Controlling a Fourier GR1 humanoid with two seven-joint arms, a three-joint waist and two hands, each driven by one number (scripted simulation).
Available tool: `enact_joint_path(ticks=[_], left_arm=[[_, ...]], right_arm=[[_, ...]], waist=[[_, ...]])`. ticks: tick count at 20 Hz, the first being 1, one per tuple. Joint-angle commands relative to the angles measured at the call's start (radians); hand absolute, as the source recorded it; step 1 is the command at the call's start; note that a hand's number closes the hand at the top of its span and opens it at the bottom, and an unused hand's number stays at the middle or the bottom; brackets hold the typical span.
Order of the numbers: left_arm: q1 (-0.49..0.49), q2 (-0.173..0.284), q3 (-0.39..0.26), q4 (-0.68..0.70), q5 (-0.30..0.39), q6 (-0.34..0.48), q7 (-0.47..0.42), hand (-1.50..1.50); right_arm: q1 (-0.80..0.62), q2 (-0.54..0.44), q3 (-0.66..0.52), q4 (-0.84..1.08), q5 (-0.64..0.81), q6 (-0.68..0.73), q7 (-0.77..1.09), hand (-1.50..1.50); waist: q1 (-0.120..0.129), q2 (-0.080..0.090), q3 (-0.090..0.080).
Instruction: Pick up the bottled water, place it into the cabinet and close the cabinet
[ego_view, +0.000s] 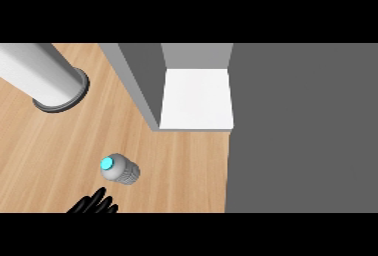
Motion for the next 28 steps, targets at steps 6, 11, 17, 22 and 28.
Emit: enact_joint_path(ticks=[6, 11, 17, 22, 28], left_arm=[[0.097, 0.022, 0.021, -0.211, 0.047, 0.001, -0.021, -1.5], [0.128, 0.044, 0.09, -0.213, 0.094, -0.004, -0.042, -1.5], [0.079, 0.001, 0.137, -0.163, 0.061, 0.067, -0.054, -1.5], [0.101, 0.044, 0.259, -0.042, 0.107, -0.008, -0.118, -1.5], [0.038, 0.043, 0.297, 0.125, 0.043, -0.049, -0.164, -1.5]], right_arm=[[0.074, -0.011, -0.052, -0.174, -0.177, 0.009, 0.091, -1.5], [0.072, 0.026, -0.009, -0.158, -0.148, 0.006, 0.074, -1.5], [0.139, 0.003, -0.056, -0.199, -0.193, 0.056, 0.065, -1.5], [0.167, -0.014, -0.137, -0.171, -0.268, 0.094, 0.025, -1.5], [0.195, 0.001, -0.139, -0.217, -0.27, 0.097, 0.03, -1.5]], waist=[[-0.005, -0.003, -0.001], [0.0, -0.001, -0.001], [-0.025, 0.0, 0.0], [-0.019, 0.002, -0.001], [-0.025, 0.003, -0.003]])
